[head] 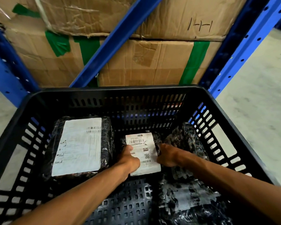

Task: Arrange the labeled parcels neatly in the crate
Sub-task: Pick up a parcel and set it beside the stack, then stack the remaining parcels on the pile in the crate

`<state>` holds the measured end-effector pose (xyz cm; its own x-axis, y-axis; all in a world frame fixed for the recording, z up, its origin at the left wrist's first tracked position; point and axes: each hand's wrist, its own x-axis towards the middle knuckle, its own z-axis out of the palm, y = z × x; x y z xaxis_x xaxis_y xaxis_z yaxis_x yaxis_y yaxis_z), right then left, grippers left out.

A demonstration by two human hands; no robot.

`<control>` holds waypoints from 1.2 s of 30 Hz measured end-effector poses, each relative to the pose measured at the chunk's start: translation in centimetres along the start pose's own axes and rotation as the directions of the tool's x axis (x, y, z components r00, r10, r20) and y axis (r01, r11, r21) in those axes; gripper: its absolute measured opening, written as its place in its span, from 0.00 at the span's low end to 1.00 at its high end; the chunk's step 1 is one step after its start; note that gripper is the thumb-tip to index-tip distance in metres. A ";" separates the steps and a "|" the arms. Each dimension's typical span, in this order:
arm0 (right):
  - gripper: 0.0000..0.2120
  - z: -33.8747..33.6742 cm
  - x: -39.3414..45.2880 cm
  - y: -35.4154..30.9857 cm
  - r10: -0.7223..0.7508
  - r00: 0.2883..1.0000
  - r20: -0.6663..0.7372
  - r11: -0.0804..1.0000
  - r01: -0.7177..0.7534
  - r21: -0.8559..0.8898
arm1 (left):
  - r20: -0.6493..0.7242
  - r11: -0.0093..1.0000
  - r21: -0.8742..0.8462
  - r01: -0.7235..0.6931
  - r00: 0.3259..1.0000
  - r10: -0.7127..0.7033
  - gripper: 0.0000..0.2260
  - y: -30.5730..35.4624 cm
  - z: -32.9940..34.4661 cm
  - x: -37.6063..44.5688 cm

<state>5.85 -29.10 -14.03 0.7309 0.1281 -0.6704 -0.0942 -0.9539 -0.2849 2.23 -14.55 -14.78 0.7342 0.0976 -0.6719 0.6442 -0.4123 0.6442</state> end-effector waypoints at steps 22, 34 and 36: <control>0.10 -6.4 -2.9 -0.7 0.096 0.953 -0.288 0.727 0.130 0.675 | 0.256 0.964 -0.260 -0.046 0.960 0.115 0.17 3.7 3.1 -2.7; 0.21 -7.8 -3.4 3.1 0.137 0.899 -0.417 0.913 0.049 0.405 | 0.009 0.933 -0.338 -0.125 0.991 0.137 0.38 3.9 -1.2 -1.1; 0.26 -6.7 -3.6 3.1 0.138 0.952 -0.272 0.873 0.013 0.487 | -0.004 0.917 -0.356 -0.178 0.982 0.189 0.27 4.4 -3.4 -1.5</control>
<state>7.47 -34.38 -7.89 0.8670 -0.0836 -0.4912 -0.4023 -0.6991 -0.5911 4.66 -13.43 -9.73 0.8435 0.0214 -0.5368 0.5368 -0.0728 0.8406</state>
